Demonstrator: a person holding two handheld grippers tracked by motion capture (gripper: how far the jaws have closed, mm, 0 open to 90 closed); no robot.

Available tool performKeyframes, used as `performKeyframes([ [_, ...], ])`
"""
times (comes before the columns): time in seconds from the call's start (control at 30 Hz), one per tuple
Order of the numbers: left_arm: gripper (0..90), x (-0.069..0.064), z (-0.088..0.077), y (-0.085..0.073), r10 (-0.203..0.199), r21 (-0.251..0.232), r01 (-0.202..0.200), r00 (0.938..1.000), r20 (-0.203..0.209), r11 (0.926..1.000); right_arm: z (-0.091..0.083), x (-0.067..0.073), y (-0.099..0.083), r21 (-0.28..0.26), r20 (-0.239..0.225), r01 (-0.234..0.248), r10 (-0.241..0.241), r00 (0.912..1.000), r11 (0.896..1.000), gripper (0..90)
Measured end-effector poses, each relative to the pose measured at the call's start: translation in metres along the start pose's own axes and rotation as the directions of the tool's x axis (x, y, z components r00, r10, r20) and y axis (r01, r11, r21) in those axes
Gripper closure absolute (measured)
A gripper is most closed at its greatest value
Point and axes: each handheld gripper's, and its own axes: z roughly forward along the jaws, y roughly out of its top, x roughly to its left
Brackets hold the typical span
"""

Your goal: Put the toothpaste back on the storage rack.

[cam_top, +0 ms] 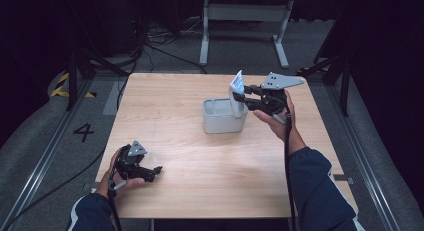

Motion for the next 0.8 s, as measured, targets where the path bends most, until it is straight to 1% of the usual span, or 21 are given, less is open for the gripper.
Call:
performKeyframes([
  [0.17, 0.2, 0.000, 0.000, 0.000, 0.003, -0.002, -0.003, 1.0000, 0.000, 1.0000, 0.006, -0.002, 0.003, -0.005, 0.007, -0.004, 0.004, 1.0000, 1.000, 64.8],
  [0.43, 0.2, 0.000, 0.000, 0.000, 0.003, -0.002, -0.003, 1.0000, 0.001, 1.0000, 0.017, -0.002, 0.004, 0.007, 0.009, 0.000, 0.000, 1.0000, 1.000, 64.7],
  [0.8, 0.2, 0.000, 0.000, 0.000, 0.002, -0.002, -0.002, 1.0000, 0.002, 1.0000, 0.033, -0.006, 0.005, 0.013, 0.010, -0.018, 0.018, 0.9998, 1.000, 64.6],
])
